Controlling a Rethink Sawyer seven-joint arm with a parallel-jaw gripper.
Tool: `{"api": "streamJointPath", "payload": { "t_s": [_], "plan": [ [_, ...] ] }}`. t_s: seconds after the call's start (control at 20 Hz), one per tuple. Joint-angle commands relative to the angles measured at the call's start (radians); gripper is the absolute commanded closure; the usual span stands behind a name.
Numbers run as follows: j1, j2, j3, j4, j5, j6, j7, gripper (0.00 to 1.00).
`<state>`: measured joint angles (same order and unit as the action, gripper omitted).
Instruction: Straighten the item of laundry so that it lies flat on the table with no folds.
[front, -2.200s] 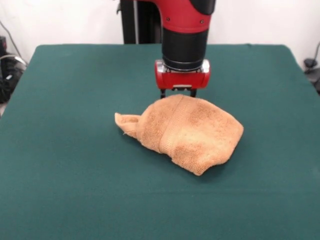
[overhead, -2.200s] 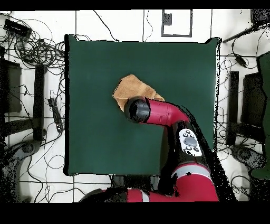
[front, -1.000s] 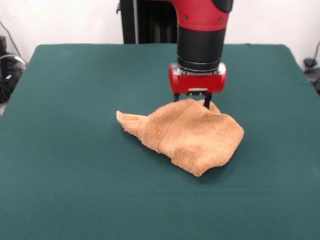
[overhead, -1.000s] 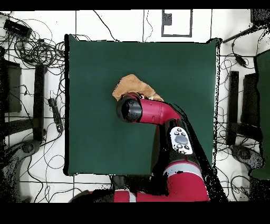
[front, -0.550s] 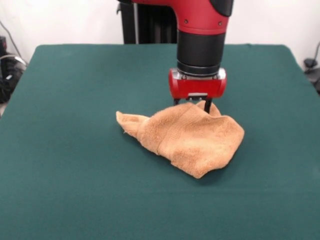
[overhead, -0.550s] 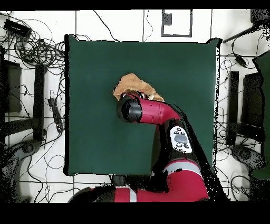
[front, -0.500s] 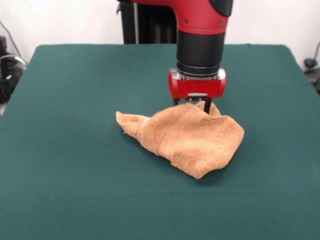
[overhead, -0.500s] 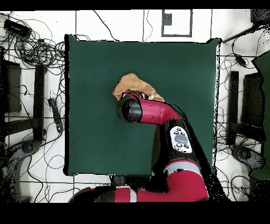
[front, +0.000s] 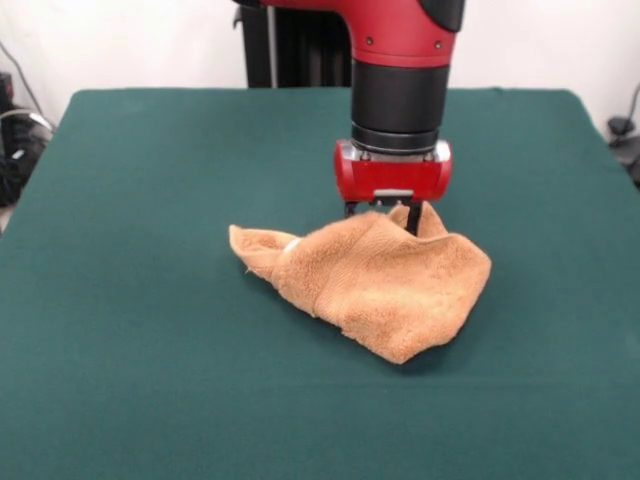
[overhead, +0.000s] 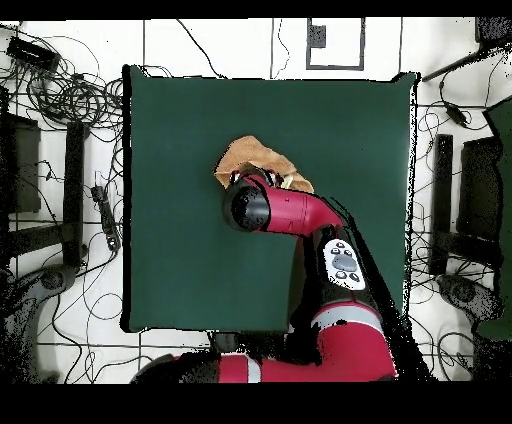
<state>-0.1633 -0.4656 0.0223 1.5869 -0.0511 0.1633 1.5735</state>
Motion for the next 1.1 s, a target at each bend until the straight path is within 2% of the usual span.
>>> {"api": "streamJointPath", "payload": {
  "t_s": [0.05,1.1],
  "plan": [
    [0.033,0.049,0.086,-0.006,0.076,-0.081,0.248,0.00],
    [0.048,0.070,0.063,-0.005,0.091,-0.164,0.241,0.00]
  ]
}}
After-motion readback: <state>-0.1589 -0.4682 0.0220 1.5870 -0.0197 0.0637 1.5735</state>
